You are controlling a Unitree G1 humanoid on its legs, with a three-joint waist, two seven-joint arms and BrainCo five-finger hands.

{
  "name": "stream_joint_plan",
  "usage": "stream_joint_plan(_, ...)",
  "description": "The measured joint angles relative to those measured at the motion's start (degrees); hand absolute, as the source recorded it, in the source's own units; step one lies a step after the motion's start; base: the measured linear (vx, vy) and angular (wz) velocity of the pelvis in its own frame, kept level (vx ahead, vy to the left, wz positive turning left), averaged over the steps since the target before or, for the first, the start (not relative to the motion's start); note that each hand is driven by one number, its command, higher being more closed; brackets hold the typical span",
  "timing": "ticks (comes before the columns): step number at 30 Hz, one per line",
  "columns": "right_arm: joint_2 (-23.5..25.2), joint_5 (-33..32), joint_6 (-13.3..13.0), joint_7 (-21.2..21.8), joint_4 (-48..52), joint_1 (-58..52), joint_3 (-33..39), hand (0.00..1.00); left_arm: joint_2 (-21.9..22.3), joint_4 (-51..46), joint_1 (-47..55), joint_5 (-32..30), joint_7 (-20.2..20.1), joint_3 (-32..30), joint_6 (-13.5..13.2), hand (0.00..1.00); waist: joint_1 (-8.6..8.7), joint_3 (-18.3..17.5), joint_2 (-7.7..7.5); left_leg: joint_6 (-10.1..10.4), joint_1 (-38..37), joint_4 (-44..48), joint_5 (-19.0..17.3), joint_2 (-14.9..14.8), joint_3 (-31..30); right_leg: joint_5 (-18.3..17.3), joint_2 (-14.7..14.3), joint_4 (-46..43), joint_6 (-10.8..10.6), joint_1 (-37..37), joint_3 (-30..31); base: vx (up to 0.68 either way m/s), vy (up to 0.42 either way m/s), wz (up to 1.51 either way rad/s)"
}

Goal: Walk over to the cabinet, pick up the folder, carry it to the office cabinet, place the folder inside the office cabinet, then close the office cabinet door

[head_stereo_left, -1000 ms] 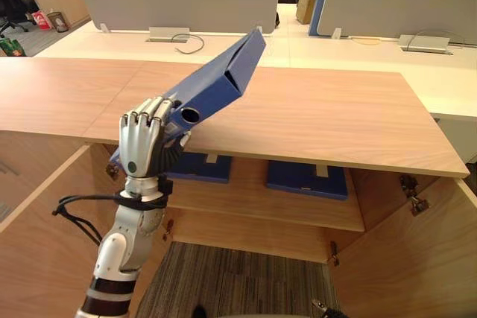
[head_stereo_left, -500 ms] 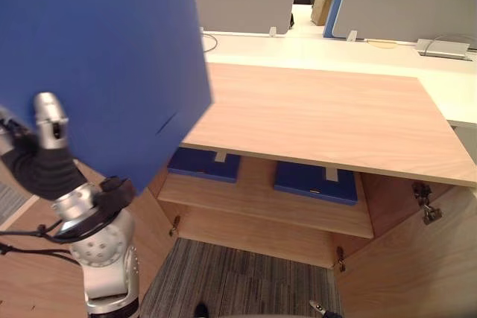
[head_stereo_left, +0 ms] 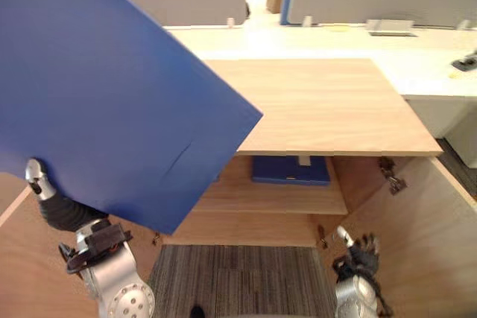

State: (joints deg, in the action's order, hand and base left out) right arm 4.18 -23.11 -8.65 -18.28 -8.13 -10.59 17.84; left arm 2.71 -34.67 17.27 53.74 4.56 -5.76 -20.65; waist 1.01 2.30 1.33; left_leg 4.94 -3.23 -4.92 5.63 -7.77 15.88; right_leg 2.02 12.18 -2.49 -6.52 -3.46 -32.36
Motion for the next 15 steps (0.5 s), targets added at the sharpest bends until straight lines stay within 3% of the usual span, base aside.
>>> stream_joint_plan(3,0.0,5.0,-0.3,-1.8,16.2,-0.8,0.2,0.0,0.4,0.0,1.5,-1.0,0.0,-0.4,1.2,1.0,0.49,0.3,0.09,0.1,-0.6,0.0,-0.3,0.0,1.3,0.2,0.0,0.0,0.0,0.4,1.3,0.0,0.008,-0.27)
stream_joint_plan(7,0.0,18.2,-0.5,-4.0,31.0,-0.7,1.0,0.0,0.6,-0.1,2.9,-6.9,0.2,-3.3,1.4,1.0,0.6,0.3,0.1,0.2,-1.8,0.4,-1.4,-0.2,3.1,0.2,-0.2,0.0,0.0,0.4,3.1,0.0,0.002,-0.24)
stream_joint_plan(13,-0.1,22.0,-0.5,-4.8,35.7,2.7,0.9,0.0,0.5,-0.1,1.9,-9.2,0.2,-7.0,1.8,1.0,0.97,0.5,0.35,0.2,-1.9,1.3,-2.2,-0.2,3.9,0.2,-0.2,0.1,0.0,0.5,4.1,0.0,-0.002,-0.08)
stream_joint_plan(15,-0.2,21.4,-0.6,-3.0,36.4,4.8,0.3,0.0,0.4,-0.1,1.1,-9.3,0.2,-8.0,1.8,1.0,0.93,0.7,0.6,0.1,-1.9,1.8,-2.6,-0.2,4.1,0.2,-0.2,0.1,-0.1,0.6,4.5,-0.02,0.0,-0.09)
